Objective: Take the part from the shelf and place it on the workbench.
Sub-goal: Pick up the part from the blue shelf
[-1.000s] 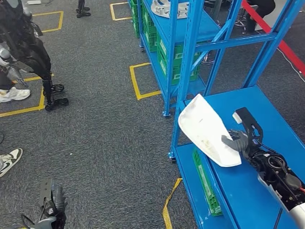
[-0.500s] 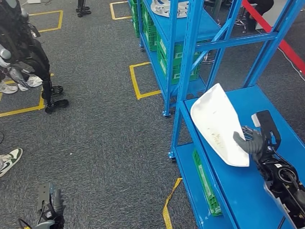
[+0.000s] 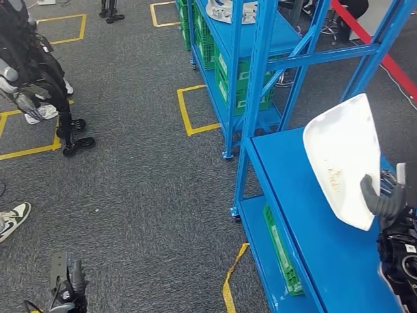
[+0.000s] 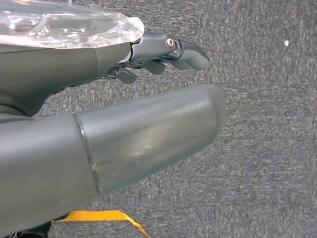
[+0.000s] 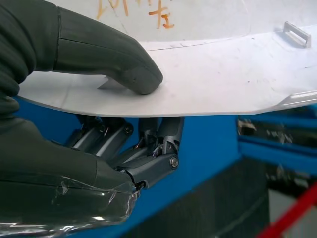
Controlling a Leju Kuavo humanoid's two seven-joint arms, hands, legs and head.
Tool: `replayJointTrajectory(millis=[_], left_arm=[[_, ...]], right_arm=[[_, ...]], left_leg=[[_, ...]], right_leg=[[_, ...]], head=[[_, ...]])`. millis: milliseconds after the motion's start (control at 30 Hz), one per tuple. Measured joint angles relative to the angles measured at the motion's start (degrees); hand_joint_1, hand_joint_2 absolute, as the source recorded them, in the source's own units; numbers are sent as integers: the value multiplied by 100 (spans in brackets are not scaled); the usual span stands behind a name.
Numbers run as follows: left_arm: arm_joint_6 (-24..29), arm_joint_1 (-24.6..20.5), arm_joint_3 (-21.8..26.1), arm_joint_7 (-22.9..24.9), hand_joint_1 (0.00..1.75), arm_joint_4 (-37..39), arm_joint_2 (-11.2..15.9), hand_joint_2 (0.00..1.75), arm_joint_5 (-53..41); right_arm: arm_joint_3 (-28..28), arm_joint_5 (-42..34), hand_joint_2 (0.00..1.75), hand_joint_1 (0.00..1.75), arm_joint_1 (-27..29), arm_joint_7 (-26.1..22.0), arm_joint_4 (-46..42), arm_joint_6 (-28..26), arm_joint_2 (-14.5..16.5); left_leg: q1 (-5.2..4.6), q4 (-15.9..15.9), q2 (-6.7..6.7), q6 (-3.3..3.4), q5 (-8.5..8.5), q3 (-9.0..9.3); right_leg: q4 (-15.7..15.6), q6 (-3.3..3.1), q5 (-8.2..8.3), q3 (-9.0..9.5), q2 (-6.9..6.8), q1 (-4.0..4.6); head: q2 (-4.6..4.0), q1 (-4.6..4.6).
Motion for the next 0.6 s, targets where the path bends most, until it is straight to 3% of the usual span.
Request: replayJointTrajectory(millis=[300, 600], left_arm=[[-74, -90, -2, -61, 0, 0, -33, 175, -143], [-137, -142, -3, -88, 0, 0, -80, 175, -178]], right_arm=[[-458, 1459, 175, 175, 362, 198, -1563, -278, -21], [-518, 1696, 175, 175, 326, 252, -2241, -89, -18]], left_leg=[[0, 0, 2, -1, -2, -1], [-1, 0, 2, -1, -2, -2]], right_leg=[[0, 0, -4, 0, 3, 0], [0, 0, -4, 2, 3, 0]], head=[[0, -1], [0, -2]])
